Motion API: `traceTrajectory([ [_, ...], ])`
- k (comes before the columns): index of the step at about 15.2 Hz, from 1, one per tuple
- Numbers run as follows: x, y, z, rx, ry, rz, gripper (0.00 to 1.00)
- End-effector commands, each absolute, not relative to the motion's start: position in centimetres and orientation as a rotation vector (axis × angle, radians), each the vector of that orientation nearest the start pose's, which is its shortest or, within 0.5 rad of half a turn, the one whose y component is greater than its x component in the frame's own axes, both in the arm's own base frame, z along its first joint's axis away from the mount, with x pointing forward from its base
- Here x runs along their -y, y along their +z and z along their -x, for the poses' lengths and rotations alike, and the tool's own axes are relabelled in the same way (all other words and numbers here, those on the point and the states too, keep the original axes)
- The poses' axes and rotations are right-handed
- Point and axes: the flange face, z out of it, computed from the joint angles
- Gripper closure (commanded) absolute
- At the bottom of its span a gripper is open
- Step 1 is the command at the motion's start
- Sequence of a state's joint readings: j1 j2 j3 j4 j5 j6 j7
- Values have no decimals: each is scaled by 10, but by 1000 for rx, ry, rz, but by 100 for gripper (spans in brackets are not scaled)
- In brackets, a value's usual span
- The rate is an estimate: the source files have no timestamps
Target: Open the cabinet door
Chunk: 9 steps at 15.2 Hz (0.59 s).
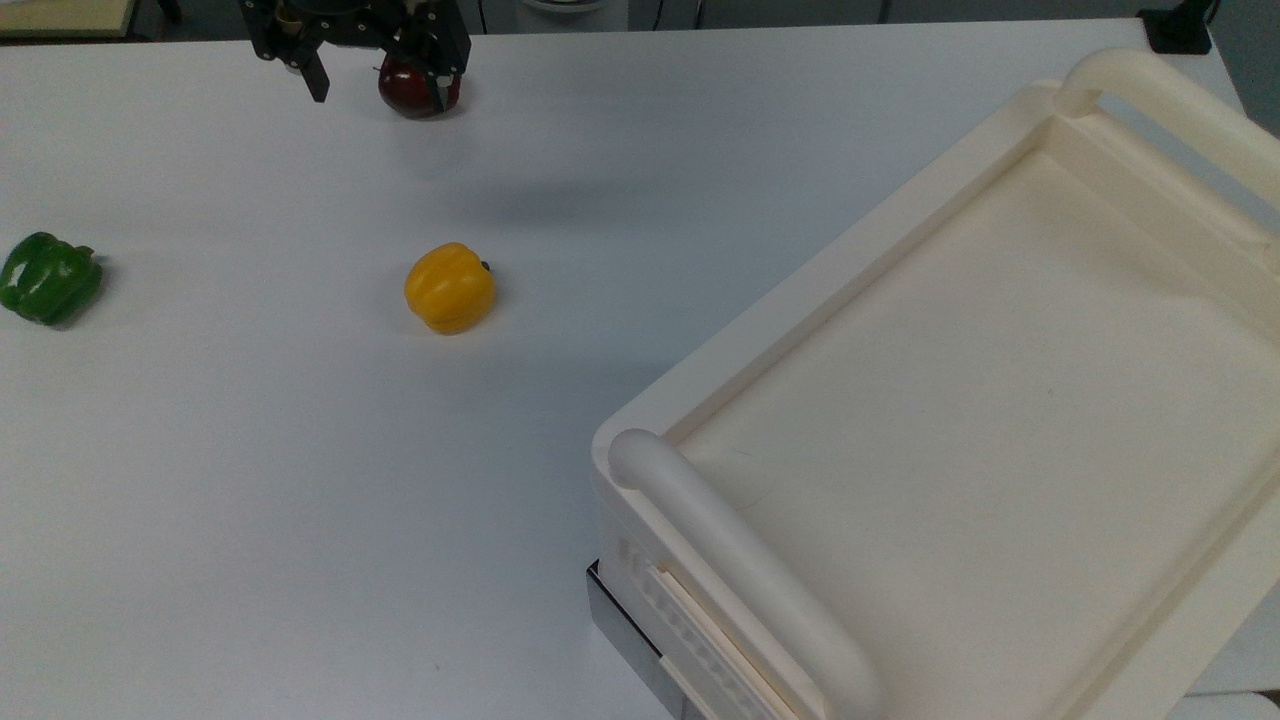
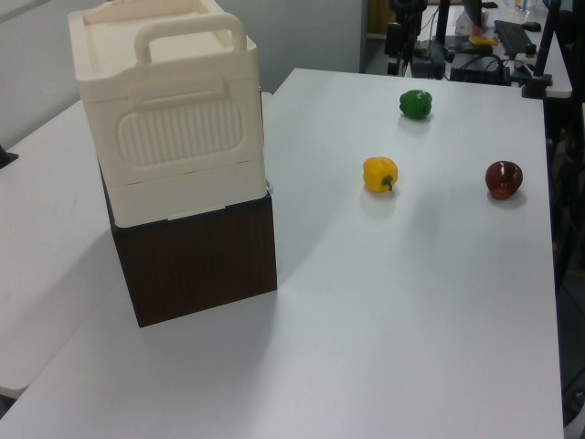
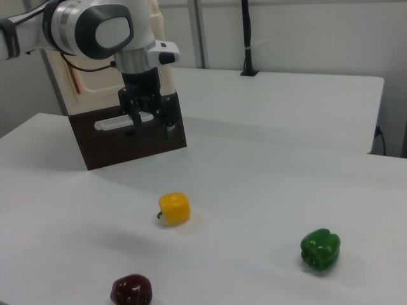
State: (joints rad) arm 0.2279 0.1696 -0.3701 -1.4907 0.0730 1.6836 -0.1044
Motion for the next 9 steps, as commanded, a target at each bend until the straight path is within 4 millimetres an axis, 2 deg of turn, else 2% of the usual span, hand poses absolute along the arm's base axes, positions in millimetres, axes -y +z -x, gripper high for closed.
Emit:
traceTrajectory([
  [1, 69, 593, -598, -77, -59, 3137, 0],
  [9, 69, 596, -596, -94, -66, 3135, 0],
])
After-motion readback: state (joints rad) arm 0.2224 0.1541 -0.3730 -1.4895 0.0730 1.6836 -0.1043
